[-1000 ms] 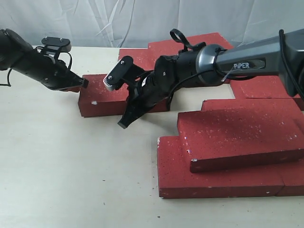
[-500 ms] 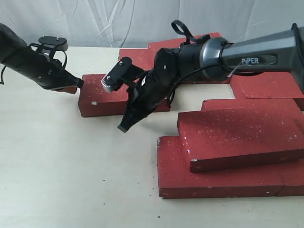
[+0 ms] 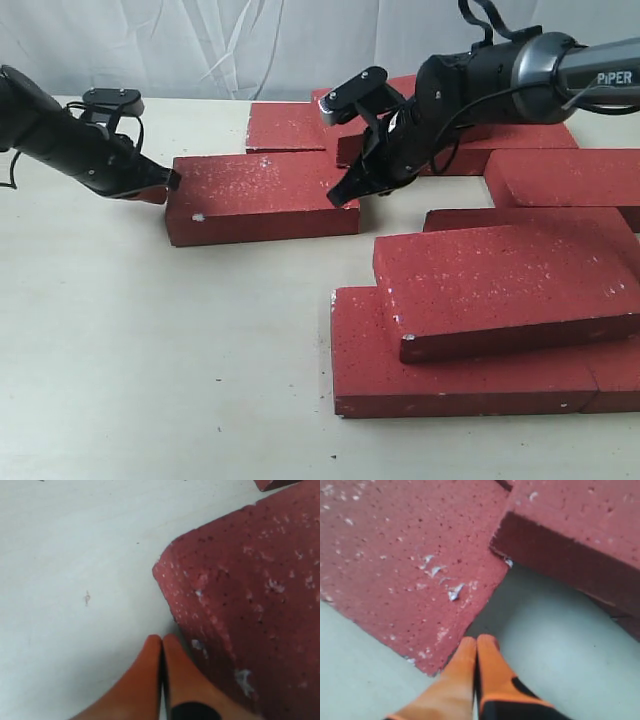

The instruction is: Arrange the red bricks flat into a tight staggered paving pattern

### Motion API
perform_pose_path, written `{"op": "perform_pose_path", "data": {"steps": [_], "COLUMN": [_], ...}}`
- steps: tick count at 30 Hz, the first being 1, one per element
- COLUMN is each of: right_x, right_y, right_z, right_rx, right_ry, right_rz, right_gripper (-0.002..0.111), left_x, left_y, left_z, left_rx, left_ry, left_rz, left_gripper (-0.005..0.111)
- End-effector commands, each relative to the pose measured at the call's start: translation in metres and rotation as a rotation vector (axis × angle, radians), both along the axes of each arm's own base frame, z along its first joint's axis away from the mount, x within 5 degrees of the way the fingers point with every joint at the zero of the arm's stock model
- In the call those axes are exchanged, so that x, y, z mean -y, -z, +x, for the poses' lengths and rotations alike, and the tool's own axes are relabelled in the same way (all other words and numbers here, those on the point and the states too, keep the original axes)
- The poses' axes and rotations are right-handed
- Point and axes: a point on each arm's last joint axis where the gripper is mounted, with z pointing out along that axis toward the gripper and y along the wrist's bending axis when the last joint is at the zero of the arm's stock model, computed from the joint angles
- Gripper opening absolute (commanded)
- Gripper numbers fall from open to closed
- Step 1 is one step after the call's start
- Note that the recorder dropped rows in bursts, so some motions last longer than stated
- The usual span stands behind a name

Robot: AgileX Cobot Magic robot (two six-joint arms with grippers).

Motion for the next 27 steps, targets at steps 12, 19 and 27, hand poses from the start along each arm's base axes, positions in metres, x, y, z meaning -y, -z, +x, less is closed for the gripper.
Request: {"op": "perform_pose_path", "data": {"steps": [12, 19, 27], "right_x": [0.009, 0.001, -0.024], "right_y": [0.007, -0.015, -0.021], "right_z": [0.008, -0.006, -0.025], "right_rx": [0.016, -0.041, -0.009], "right_ry": [0.026, 0.027, -0.179], "right_rz": [-0.004, 0.037, -0.067], "right_gripper": [-0.001, -0.001, -0.001], "left_x": [0.02, 0.03, 0.03], "left_y": [-0.002, 0.006, 0.011], "left_z": [0.004, 0.012, 0.014], "left_rx": [0.072, 0.096, 0.09], "left_ry": [0.047, 0.042, 0.04], "left_rz": [-0.023, -0.007, -0.005], "left_gripper": [0.0, 0.0, 0.0]}}
